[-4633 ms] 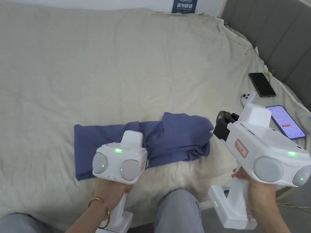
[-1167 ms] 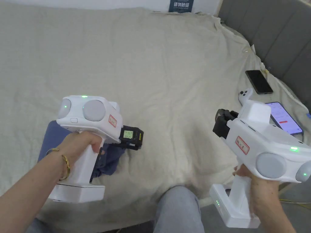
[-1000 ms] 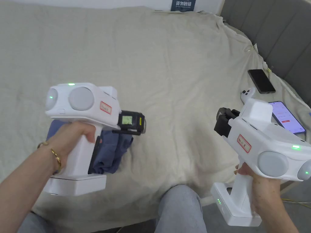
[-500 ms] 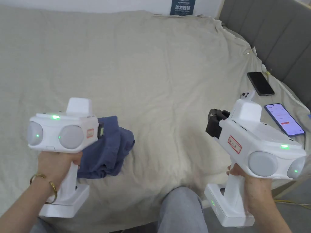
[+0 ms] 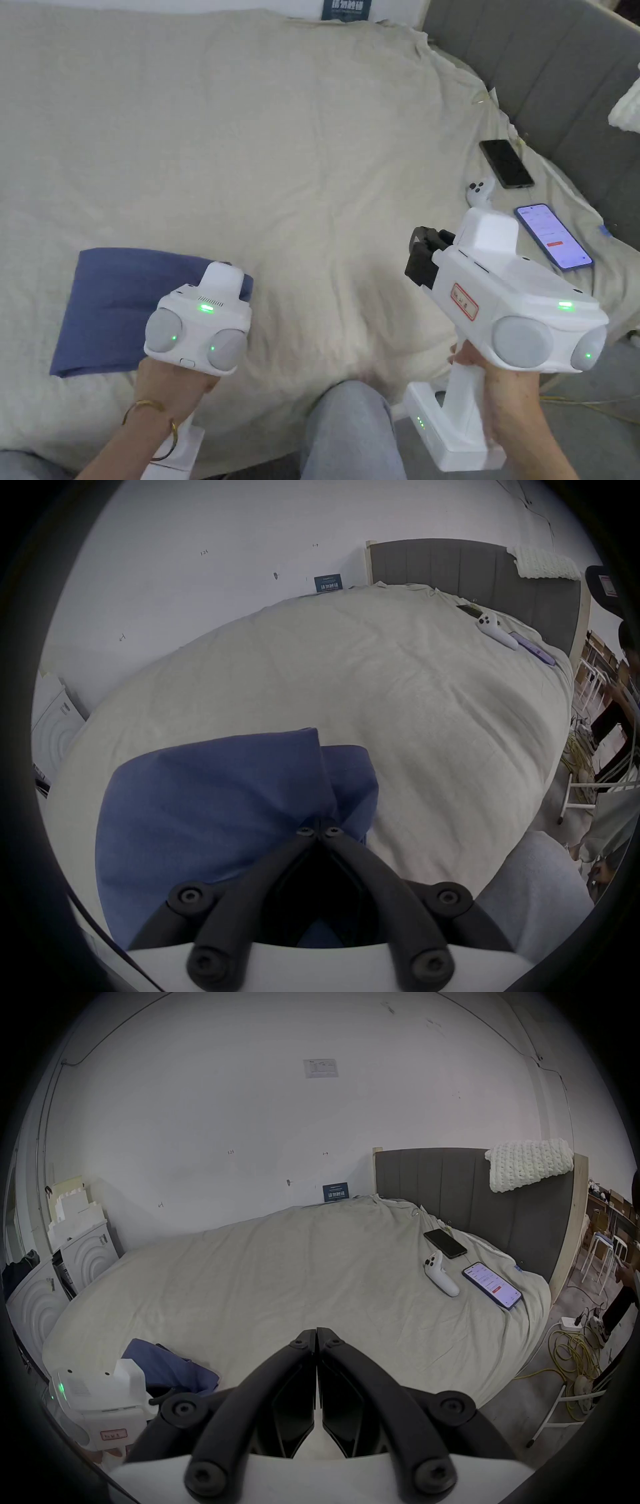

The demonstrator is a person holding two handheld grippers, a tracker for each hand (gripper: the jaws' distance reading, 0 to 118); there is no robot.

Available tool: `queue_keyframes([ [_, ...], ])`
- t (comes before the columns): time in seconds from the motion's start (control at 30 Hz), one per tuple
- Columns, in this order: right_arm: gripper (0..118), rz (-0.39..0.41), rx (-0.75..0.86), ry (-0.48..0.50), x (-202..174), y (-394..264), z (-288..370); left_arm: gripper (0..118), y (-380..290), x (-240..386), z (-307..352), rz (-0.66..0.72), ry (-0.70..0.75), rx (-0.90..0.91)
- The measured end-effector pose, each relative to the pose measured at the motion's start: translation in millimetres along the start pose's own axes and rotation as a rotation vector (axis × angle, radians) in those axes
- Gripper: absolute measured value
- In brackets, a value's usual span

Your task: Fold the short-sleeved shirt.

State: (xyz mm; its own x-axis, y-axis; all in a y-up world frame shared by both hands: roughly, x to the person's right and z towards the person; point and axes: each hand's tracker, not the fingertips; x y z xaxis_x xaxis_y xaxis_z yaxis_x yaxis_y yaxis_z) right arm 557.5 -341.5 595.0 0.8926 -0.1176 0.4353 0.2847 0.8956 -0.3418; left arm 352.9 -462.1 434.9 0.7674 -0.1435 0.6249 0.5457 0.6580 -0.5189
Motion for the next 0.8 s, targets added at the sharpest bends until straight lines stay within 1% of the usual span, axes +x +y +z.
queue_keyframes([
  [0.07,0,0.003,-0.002,0.001,-1.4,-0.3,-1.5,0,5.2,-4.5,-0.1,0.018,-0.02,-0.024],
  [0.13,0,-0.001,-0.005,0.007,-4.4,0.2,-2.1,0,16.9,-15.3,8.5,0.082,-0.096,-0.041],
  [0.17,0,0.0,-0.004,0.012,-6.2,0.7,-2.3,0,21.1,-28.4,16.4,0.172,-0.183,-0.027],
  [0.2,0,0.005,-0.002,0.016,-9.1,1.5,-2.9,0,28.3,-42.2,26.5,0.295,-0.268,0.003],
  [0.23,0,0.01,-0.001,0.021,-11.4,2.1,-3.8,0,33.7,-53.3,35.7,0.394,-0.325,0.05],
  [0.27,0,0.015,0.001,0.028,-14.6,3.1,-4.8,0,39.2,-67.1,48.0,0.473,-0.356,0.115],
  [0.3,0,0.018,0.004,0.036,-18.5,4.3,-5.4,0,44.2,-80.4,60.3,0.511,-0.35,0.172],
  [0.33,0,0.021,0.007,0.045,-22.0,5.3,-5.7,0,47.7,-90.0,69.3,0.491,-0.314,0.217],
  [0.4,0,0.031,0.019,0.068,-37.9,8.6,-2.9,0,50.4,-108.1,88.1,0.419,-0.188,0.302],
  [0.53,0,0.043,0.038,0.121,-63.7,12.2,-5.8,0,34.0,-132.9,117.6,0.307,0.022,0.42],
  [0.6,0,0.057,0.046,0.149,-80.6,13.4,-8.5,0,23.6,-143.6,125.8,0.306,0.073,0.442],
  [0.63,0,0.068,0.048,0.165,-91.7,13.9,-10.6,0,19.9,-150.0,128.0,0.313,0.063,0.428],
  [0.8,0,0.078,0.056,0.243,-143.4,9.6,-25.9,0,0.3,-165.8,138.5,0.329,0.128,0.437],
])
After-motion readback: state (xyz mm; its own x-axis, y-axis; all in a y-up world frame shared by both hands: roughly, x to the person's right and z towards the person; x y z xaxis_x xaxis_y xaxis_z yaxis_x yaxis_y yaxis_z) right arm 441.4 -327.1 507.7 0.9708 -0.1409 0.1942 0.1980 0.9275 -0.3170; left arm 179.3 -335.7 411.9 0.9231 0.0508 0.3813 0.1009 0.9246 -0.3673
